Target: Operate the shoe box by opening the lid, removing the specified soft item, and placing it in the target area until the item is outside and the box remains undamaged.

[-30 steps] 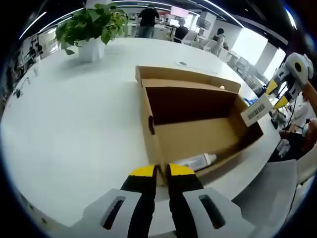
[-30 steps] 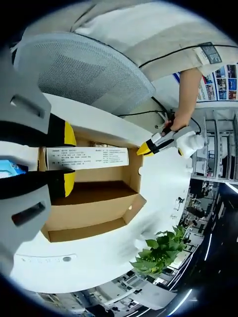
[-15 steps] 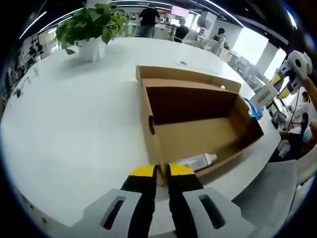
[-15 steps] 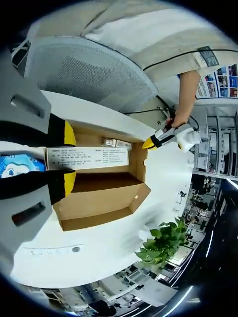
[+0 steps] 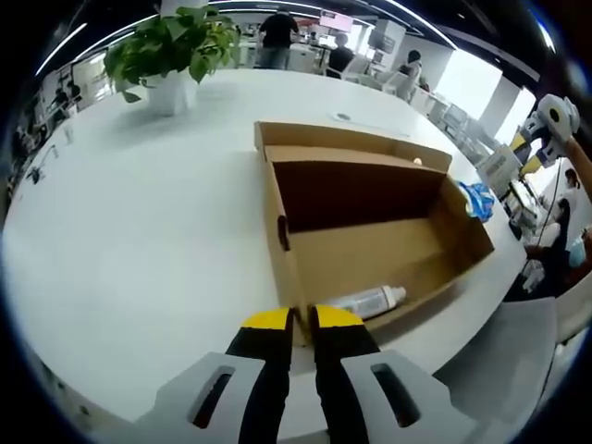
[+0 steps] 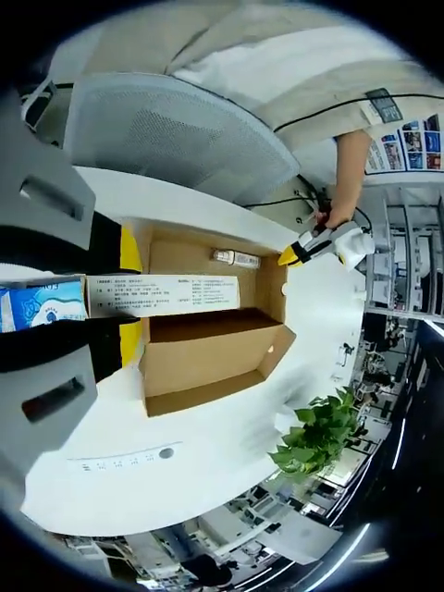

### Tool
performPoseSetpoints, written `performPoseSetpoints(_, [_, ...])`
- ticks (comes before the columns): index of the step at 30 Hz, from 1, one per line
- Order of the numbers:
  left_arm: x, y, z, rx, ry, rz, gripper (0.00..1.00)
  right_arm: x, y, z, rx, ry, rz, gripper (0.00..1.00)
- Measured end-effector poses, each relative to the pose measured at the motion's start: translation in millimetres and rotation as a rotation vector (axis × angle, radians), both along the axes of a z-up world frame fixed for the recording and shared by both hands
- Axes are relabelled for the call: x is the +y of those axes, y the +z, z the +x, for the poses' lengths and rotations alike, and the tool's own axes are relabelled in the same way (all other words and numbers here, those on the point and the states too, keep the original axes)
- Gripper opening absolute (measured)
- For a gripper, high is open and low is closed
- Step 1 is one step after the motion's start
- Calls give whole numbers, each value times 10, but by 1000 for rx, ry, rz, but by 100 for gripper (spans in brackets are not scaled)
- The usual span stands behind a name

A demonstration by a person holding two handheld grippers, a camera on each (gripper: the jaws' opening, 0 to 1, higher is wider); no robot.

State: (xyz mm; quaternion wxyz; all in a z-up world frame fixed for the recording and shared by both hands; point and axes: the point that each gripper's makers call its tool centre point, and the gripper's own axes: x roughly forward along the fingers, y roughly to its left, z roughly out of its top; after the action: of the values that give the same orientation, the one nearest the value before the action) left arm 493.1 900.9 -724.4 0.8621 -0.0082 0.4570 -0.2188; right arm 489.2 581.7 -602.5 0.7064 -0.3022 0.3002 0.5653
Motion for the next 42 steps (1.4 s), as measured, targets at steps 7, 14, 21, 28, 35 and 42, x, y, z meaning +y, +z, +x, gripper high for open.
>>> performPoseSetpoints(7, [-4,-1,-4,4,5,4,5,-193,32,37,-8,-27,-5,14])
performPoseSetpoints(14, [-5,-2,-9,5,11,3,5,-400,44,82,-16,-48,-20,14])
performPoseSetpoints(21, [-3,-7,1,7,12,10,5,-596,36,166,-31,-64,-39,14])
performPoseSetpoints(28, [-1,-10,3,9,10,18,5,-810,1,266,-47,-80,-62,14])
performPoseSetpoints(35, [-2,-11,3,12,6,24,5,-1025,-113,374,-46,-106,-86,14])
performPoseSetpoints(42, [-2,-10,0,17,8,31,5,-1235,-252,464,-39,-126,-109,14])
